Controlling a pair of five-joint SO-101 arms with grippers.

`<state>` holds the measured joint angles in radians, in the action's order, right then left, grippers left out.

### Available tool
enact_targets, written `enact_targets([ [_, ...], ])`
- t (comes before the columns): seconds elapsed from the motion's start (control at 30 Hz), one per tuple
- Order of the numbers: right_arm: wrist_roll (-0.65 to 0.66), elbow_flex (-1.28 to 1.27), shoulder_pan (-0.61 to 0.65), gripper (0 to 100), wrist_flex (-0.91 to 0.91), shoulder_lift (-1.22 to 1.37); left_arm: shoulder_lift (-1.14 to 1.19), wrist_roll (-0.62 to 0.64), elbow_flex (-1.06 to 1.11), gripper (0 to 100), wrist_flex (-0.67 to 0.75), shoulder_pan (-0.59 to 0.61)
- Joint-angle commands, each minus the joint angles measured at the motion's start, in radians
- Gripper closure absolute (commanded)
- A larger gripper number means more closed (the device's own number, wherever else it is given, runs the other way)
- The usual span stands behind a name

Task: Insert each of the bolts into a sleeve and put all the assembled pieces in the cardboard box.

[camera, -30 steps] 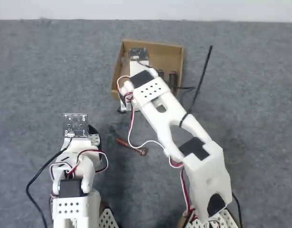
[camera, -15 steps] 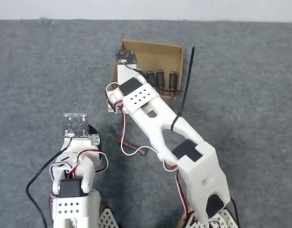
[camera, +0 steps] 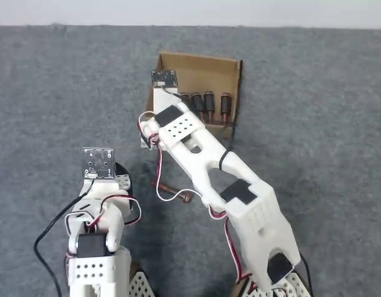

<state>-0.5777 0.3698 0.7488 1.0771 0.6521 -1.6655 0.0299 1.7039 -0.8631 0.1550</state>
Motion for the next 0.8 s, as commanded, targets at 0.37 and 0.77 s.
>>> enact_targets([
  [0.37,-0.155,0.107,-0.019,91.8,-0.104,0.077,-0.012,0.002,-0.013,98,0.032,0.006],
  [0.77,-0.187,0.109,-0.065,99.3,-0.002,0.05,-0.012,0.002,-0.013,98,0.032,0.006],
])
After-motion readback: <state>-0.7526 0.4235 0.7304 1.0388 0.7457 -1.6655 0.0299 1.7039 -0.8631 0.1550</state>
